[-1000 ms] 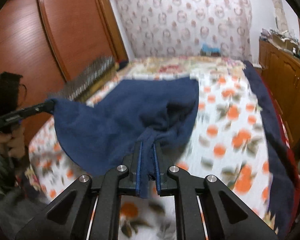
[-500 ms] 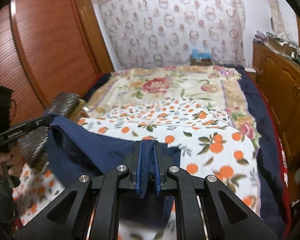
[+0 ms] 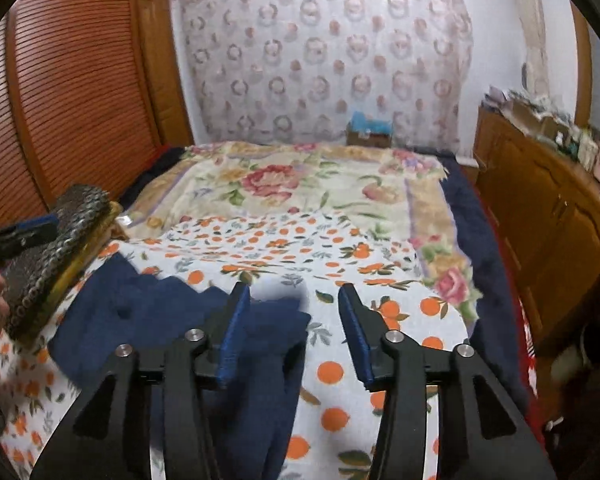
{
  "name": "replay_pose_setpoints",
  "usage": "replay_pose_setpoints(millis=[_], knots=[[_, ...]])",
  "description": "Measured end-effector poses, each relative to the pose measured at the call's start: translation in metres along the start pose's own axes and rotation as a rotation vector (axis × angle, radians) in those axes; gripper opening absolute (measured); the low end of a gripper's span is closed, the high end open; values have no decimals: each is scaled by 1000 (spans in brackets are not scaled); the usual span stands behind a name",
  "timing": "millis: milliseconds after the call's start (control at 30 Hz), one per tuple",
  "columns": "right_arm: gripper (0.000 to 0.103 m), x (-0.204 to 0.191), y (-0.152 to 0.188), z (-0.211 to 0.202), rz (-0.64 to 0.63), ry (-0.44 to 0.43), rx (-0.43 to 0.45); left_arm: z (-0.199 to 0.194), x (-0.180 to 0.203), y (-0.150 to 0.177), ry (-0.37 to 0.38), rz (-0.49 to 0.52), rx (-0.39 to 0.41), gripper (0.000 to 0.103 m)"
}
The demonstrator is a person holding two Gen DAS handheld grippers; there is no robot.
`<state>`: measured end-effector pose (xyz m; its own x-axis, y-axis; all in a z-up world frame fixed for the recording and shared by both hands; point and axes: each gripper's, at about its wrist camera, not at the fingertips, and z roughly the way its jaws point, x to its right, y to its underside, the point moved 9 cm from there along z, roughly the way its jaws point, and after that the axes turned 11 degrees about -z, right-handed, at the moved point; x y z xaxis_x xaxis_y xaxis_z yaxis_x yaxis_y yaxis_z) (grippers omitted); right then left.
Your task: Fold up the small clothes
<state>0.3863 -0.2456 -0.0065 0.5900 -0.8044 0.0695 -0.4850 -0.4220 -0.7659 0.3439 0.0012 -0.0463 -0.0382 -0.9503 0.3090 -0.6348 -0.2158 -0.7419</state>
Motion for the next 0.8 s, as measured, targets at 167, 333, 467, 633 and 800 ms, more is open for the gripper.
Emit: replay_pose_setpoints(millis=[167,333,467,633,800], knots=[[60,-16,14,21,-15,-54,-67,24,-13,28,-66,0,-99,54],[61,-22,33,50,11,-77,-153,51,-29,52,-92,-37,-187,54],[67,-18,47,60,28,-79,-193,63,-32,63,-80,-63,-229,54],[72,-16,57,66,79,-113,-221,69,-33,73,-43,-89,-263,55],[73,-17,60,68,125,-159,-239,68,-32,73,-11,-109,-263,54]])
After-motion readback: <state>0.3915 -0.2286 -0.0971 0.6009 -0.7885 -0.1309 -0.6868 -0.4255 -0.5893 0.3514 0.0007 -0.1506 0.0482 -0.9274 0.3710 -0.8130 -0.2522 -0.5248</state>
